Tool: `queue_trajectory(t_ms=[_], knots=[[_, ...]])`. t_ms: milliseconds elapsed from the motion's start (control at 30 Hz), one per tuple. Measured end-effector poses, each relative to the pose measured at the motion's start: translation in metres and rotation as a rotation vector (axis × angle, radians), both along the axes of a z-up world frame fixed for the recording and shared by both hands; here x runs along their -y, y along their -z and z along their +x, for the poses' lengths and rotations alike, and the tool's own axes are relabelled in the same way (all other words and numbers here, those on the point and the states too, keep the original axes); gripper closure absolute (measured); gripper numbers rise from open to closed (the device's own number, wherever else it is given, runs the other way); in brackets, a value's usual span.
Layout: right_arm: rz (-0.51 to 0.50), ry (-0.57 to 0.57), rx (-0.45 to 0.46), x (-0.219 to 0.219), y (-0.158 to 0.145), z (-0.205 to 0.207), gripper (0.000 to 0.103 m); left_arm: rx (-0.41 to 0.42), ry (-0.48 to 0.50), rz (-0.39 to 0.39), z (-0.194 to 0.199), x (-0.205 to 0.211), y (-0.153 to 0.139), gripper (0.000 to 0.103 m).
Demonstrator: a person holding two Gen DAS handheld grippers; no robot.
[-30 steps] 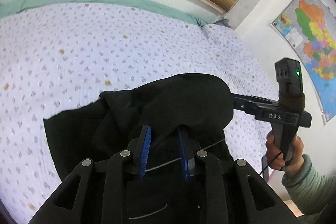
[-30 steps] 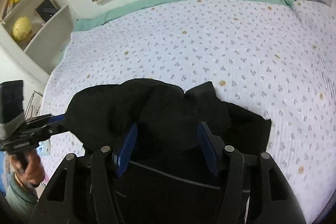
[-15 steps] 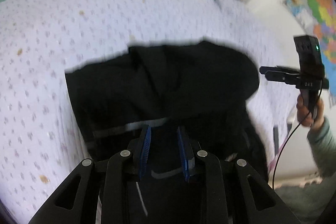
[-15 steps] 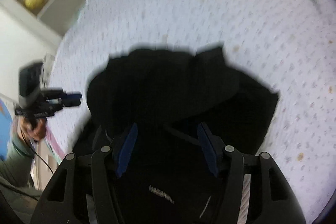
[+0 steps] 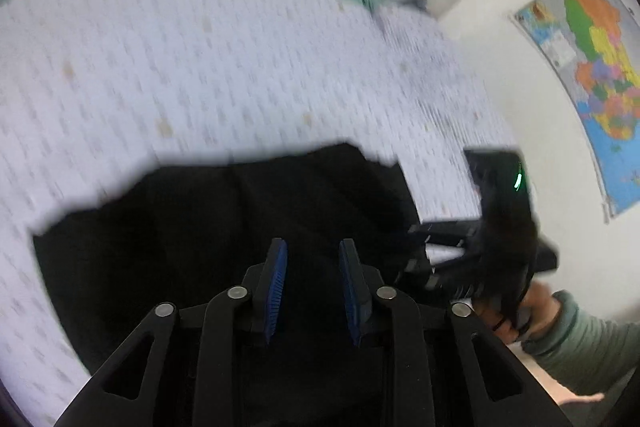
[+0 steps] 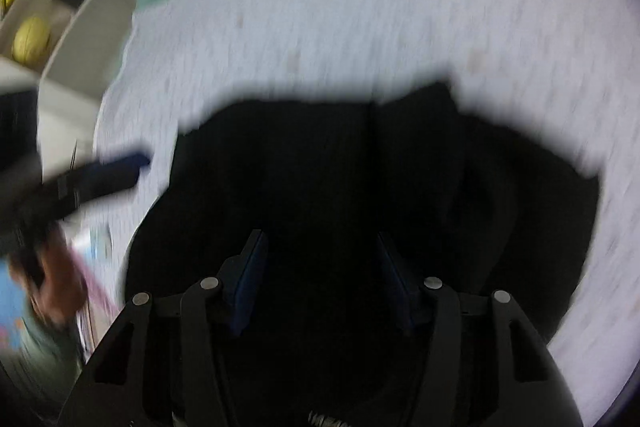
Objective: Fold large clothes
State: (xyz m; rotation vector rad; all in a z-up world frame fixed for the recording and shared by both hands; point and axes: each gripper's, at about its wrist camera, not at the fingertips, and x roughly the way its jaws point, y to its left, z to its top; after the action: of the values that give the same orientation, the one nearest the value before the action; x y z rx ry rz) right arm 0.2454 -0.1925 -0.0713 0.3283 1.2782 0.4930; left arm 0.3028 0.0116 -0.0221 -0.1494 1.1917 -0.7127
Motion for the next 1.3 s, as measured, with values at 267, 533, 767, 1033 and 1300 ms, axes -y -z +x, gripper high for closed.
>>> queue_trajectory(t_ms=[267,533,767,1033,1300], knots=[[0.038,0.108,-0.078,0.002,0.058,-0.035,0.046,-0.203,-0.100,-0.004,-0.011,-0.001,0.095,0.064],[-0.113,0.073,0.174,0.010,-0.037,-0.062,0.044,-0.045,-0.076,-0.054,-0.030,-0.021,0.020,0.058],[-0.354,0.006,0.112,-0.024,0.041,-0.050,0.036,-0.219,-0.119,0.118,-0.029,-0.004,0.115,0.058],[-0.320,0.089,0.101,-0.012,-0.002,-0.074,0.035,-0.109,-0.177,0.077,-0.076,-0.035,0.044,0.057],[-0.253,0.283,0.084,0.060,-0.026,-0.203,0.035,-0.090,-0.381,0.051,-0.216,-0.174,0.009,0.056]])
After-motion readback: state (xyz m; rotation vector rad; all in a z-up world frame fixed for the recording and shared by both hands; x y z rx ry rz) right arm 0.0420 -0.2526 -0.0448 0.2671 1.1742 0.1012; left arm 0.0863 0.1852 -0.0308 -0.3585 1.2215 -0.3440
